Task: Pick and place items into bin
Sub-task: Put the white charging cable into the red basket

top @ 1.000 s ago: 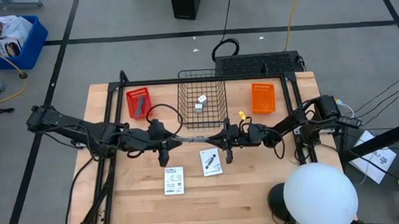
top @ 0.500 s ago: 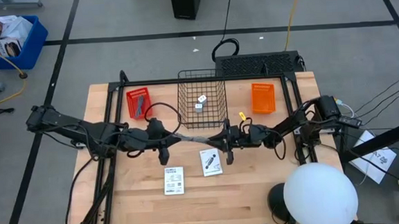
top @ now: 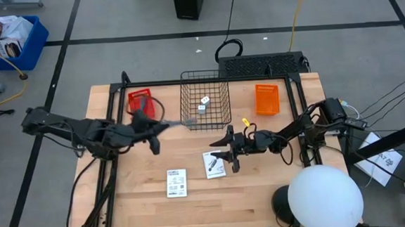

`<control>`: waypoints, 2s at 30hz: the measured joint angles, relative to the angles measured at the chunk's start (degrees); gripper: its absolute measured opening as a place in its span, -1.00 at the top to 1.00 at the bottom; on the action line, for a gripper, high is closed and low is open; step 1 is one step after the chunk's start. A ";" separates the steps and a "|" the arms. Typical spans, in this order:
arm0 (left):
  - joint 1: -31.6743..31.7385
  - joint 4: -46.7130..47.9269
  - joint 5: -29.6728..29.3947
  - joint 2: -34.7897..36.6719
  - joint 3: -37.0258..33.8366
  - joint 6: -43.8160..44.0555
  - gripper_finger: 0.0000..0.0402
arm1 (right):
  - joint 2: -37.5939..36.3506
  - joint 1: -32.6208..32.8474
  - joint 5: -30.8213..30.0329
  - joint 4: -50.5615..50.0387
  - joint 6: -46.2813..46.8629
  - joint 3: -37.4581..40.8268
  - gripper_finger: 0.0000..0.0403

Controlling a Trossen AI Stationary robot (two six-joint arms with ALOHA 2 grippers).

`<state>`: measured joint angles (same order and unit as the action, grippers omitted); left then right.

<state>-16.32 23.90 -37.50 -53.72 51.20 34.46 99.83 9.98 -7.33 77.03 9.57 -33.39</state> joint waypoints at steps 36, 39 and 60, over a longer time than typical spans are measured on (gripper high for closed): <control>24.77 39.94 -19.05 -12.05 0.00 18.51 0.90 | -0.02 -0.15 0.01 0.91 -0.03 0.00 0.23; 26.92 39.82 -17.98 -15.54 0.00 19.67 0.90 | -0.02 -0.13 0.04 0.75 0.10 0.00 0.23; 32.59 34.25 -15.53 -35.71 0.00 19.36 0.80 | -0.02 0.66 0.10 0.77 0.23 0.00 0.23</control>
<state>16.27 58.15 -53.02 -89.43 51.20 53.82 99.81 10.63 -7.22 77.80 9.80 -33.39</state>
